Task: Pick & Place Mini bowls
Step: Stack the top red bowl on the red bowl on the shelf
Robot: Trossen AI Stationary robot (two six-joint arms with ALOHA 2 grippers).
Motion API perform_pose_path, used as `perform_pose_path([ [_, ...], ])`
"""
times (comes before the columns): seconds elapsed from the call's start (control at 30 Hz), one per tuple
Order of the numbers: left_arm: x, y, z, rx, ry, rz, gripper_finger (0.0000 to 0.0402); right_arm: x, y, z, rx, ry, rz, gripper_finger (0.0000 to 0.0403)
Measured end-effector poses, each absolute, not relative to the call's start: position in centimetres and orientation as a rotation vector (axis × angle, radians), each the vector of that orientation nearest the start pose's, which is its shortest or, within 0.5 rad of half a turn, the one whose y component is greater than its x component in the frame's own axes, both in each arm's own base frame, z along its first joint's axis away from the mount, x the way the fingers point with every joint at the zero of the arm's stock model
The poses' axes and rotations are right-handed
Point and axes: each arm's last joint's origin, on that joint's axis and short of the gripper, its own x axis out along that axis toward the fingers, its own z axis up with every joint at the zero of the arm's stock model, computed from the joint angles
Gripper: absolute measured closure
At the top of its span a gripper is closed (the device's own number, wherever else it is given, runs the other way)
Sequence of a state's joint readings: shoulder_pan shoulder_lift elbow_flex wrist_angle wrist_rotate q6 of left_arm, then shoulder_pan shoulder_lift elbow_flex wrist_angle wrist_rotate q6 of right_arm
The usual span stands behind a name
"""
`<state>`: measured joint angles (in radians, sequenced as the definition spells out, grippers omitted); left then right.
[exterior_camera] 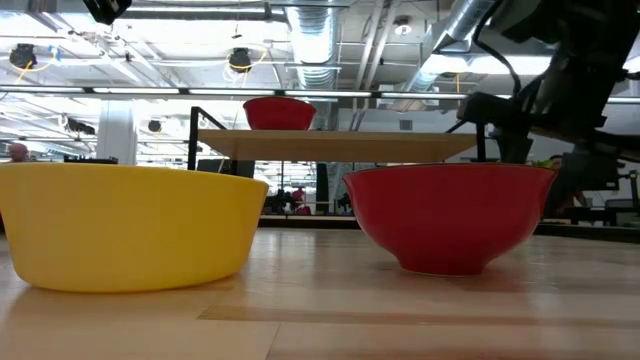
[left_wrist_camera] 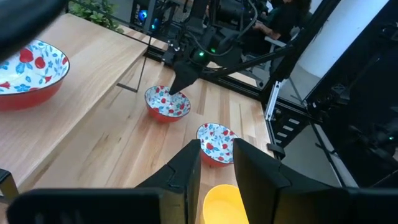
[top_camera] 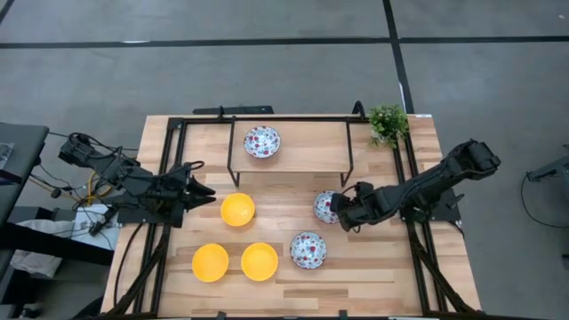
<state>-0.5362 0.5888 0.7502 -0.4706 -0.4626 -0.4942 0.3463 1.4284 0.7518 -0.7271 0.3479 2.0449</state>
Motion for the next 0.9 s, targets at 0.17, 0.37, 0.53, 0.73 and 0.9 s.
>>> perform_pose_path([
  [0.17, 11.1, -5.1, 32.0, -0.331, 0.282, -0.006, 0.0309, 21.6, 6.4, 16.0, 1.258, 0.707, -1.214, 0.0217],
  [0.37, 11.1, -5.1, 32.0, -0.321, 0.282, -0.008, 0.0309, 21.7, 6.1, 14.9, 1.311, 0.672, -1.168, 0.0233],
  [0.53, 11.1, -5.1, 32.0, -0.321, 0.281, -0.008, 0.0309, 21.7, 6.1, 14.9, 1.304, 0.676, -1.171, 0.0272],
  [0.73, 11.1, -5.1, 32.0, -0.321, 0.282, -0.008, 0.0309, 21.6, 6.0, 14.9, 1.294, 0.681, -1.185, 0.0354],
  [0.9, 11.1, -5.1, 32.0, -0.321, 0.281, -0.008, 0.0309, 21.5, 6.0, 14.9, 1.274, 0.695, -1.183, 0.0392],
])
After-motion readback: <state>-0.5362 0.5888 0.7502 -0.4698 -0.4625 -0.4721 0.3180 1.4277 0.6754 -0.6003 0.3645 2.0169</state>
